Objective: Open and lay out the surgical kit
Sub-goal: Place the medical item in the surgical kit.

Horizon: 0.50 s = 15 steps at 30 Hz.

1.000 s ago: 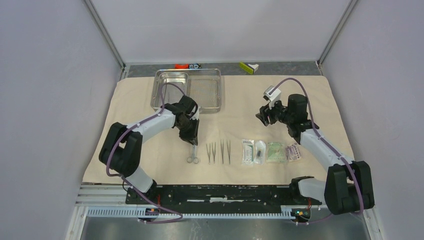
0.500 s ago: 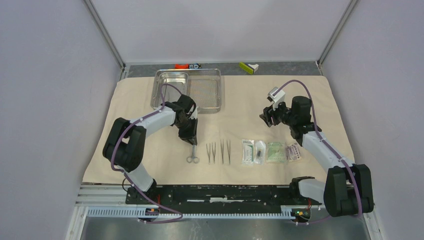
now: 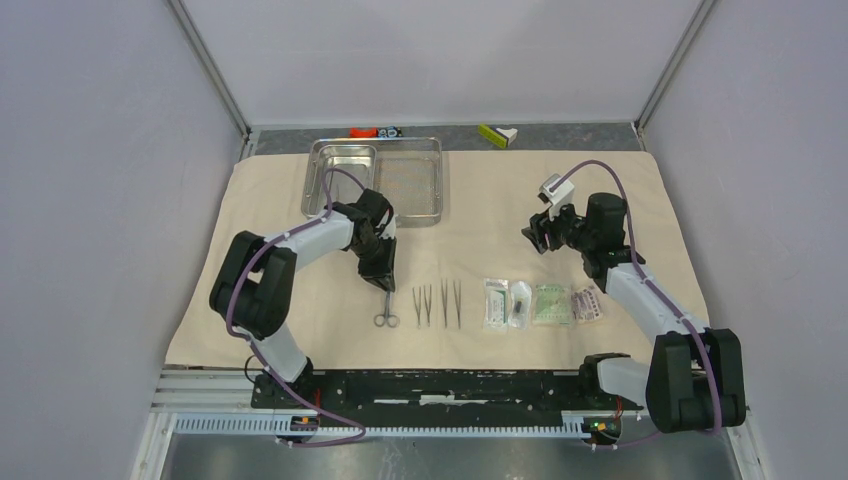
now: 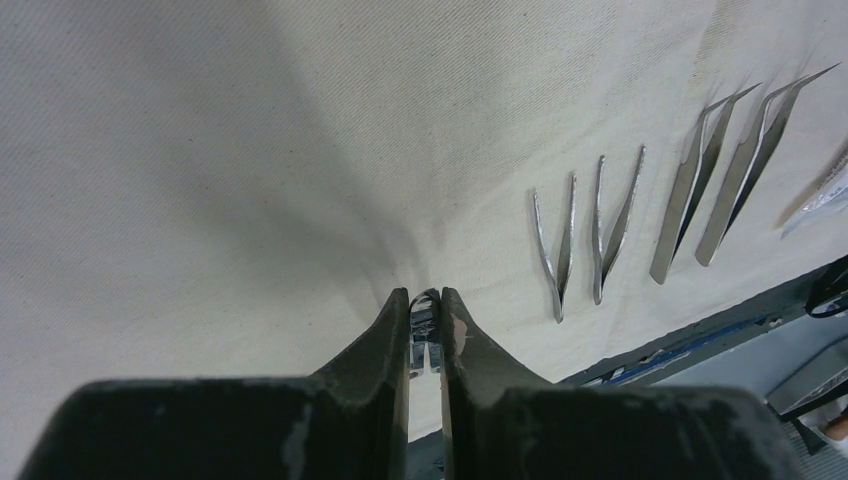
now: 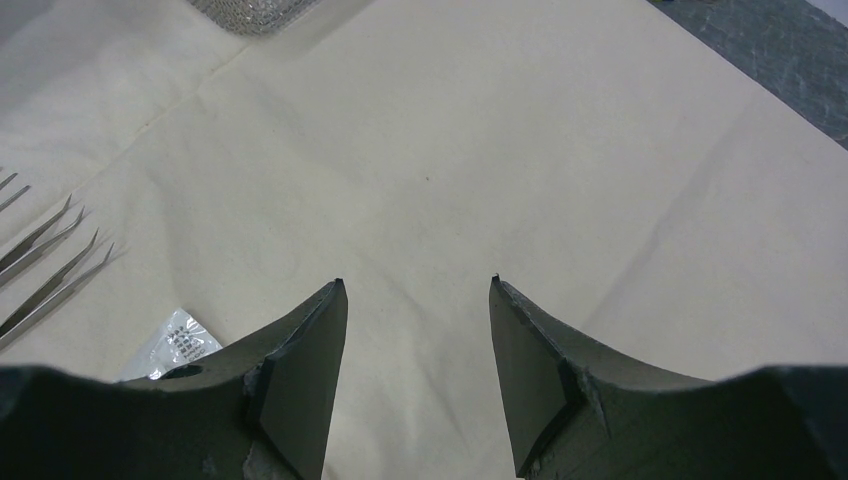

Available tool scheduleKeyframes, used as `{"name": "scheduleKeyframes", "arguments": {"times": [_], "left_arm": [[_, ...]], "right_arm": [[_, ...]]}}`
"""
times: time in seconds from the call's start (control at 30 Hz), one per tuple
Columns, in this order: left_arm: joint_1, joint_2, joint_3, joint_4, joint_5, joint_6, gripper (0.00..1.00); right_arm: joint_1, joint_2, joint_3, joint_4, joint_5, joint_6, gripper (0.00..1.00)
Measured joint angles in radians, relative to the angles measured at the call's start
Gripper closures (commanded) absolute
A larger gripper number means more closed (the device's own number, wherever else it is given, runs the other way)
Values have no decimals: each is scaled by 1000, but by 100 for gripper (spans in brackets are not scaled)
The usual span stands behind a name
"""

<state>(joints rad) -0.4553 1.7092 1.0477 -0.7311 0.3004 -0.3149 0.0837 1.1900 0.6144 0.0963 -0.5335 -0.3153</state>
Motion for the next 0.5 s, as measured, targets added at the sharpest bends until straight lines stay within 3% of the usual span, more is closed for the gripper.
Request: {"name": "scheduleKeyframes", "arguments": {"times": [0.5], "left_arm": [[9,20,16,-9,11,-7,98]], "right_arm": [[-12,0,-2,1,-14,0,39]]}}
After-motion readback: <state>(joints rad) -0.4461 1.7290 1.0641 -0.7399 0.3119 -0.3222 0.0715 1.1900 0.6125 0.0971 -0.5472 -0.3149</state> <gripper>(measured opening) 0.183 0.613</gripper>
